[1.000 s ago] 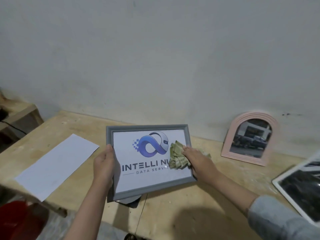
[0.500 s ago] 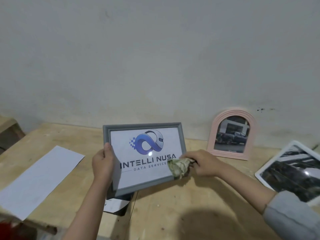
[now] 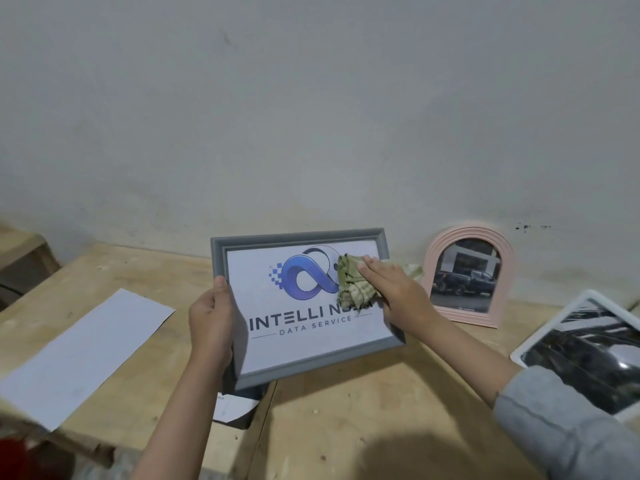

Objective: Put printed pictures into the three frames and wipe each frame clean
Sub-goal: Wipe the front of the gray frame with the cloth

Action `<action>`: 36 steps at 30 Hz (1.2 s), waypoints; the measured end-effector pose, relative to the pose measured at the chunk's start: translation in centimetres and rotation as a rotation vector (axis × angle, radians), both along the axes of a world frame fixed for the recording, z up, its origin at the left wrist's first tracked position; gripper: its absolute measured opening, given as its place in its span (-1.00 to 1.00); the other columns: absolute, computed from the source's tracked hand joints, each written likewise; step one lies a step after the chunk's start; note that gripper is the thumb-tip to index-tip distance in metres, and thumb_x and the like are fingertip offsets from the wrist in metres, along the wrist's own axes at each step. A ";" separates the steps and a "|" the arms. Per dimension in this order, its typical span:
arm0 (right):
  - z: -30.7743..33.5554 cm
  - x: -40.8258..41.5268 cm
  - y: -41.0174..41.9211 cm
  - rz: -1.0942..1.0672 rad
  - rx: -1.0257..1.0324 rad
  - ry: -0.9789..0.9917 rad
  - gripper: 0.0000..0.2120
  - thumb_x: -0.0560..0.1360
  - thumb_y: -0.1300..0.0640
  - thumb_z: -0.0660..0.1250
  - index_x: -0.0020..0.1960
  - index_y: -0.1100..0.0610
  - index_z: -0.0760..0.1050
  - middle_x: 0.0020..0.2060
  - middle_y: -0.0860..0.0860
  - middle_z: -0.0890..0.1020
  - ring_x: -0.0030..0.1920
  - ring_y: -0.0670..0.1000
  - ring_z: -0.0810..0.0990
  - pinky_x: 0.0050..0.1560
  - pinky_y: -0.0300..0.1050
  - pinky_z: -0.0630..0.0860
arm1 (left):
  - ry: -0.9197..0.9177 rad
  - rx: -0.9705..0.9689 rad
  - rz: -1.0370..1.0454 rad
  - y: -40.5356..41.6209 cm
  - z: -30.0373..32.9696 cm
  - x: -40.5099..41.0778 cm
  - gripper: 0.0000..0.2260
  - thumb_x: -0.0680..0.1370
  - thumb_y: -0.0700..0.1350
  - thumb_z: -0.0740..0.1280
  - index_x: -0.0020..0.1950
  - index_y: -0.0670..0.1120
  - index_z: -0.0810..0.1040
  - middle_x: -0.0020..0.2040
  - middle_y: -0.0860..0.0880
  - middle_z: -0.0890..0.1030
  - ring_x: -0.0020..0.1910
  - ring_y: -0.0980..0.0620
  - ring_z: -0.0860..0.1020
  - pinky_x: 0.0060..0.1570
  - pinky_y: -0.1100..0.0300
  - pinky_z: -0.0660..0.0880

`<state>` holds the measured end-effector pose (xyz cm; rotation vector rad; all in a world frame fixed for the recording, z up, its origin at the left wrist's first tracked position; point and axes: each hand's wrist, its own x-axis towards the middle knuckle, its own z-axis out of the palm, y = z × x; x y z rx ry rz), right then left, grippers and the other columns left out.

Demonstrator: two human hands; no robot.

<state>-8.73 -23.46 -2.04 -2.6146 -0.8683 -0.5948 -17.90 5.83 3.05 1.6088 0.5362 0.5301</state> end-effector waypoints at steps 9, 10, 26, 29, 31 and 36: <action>-4.7 -5.5 -2.1 0.052 -0.013 0.394 -0.24 0.28 0.50 0.19 0.42 0.03 0.35 0.42 -0.01 0.36 0.38 0.05 0.40 0.30 -0.10 0.38 | 0.038 0.038 0.085 -0.5 0.6 -1.2 -0.57 0.63 0.07 0.14 -0.36 -0.05 0.11 -0.39 -0.02 0.17 -0.38 0.00 0.15 -0.34 0.12 0.12; -4.5 -5.8 -2.2 0.053 -0.043 0.464 -0.31 0.33 0.44 0.20 0.41 0.02 0.37 0.40 -0.02 0.40 0.37 0.03 0.41 0.28 -0.15 0.38 | 0.037 0.058 0.090 -0.5 0.7 -1.4 -0.57 0.63 0.07 0.14 -0.37 -0.06 0.10 -0.40 -0.03 0.16 -0.39 -0.01 0.14 -0.35 0.12 0.10; 6.5 -3.7 0.2 0.141 0.232 0.210 -0.36 0.30 0.40 0.15 0.35 0.07 0.45 0.33 0.03 0.49 0.34 0.02 0.44 0.34 0.10 0.39 | 0.030 0.170 -0.086 -3.3 -0.5 -3.2 -0.60 0.63 0.04 0.15 -0.36 -0.08 0.19 -0.41 -0.04 0.23 -0.39 0.01 0.21 -0.35 0.12 0.14; 4.9 -3.8 0.8 0.173 -0.030 0.025 -0.27 0.26 0.37 0.18 0.44 0.12 0.31 0.47 0.10 0.26 0.48 0.12 0.20 0.37 0.33 0.18 | 0.070 0.011 -0.135 -3.1 -0.8 -3.2 -0.56 0.49 0.28 0.17 -0.29 -0.10 0.35 -0.33 -0.06 0.38 -0.31 0.02 0.34 -0.25 0.13 0.27; 3.9 -4.4 0.9 0.157 -0.050 -0.033 -0.21 0.23 0.36 0.19 0.47 0.11 0.25 0.49 0.07 0.19 0.50 0.09 0.11 0.36 0.32 0.08 | 0.090 -0.046 -0.149 -2.6 -1.0 -3.1 -0.53 0.41 0.36 0.16 -0.20 -0.07 0.44 -0.24 -0.05 0.43 -0.25 0.01 0.39 -0.17 0.10 0.32; 1.2 -7.3 0.9 0.188 -0.044 -0.040 -0.18 0.21 0.33 0.23 0.47 0.07 0.22 0.48 0.02 0.19 0.49 0.05 0.15 0.37 0.27 0.10 | 0.055 -0.053 -0.144 -1.3 -0.8 -3.1 -0.65 0.59 0.17 0.17 -0.19 -0.10 0.41 -0.21 -0.06 0.39 -0.22 -0.01 0.34 -0.15 0.11 0.27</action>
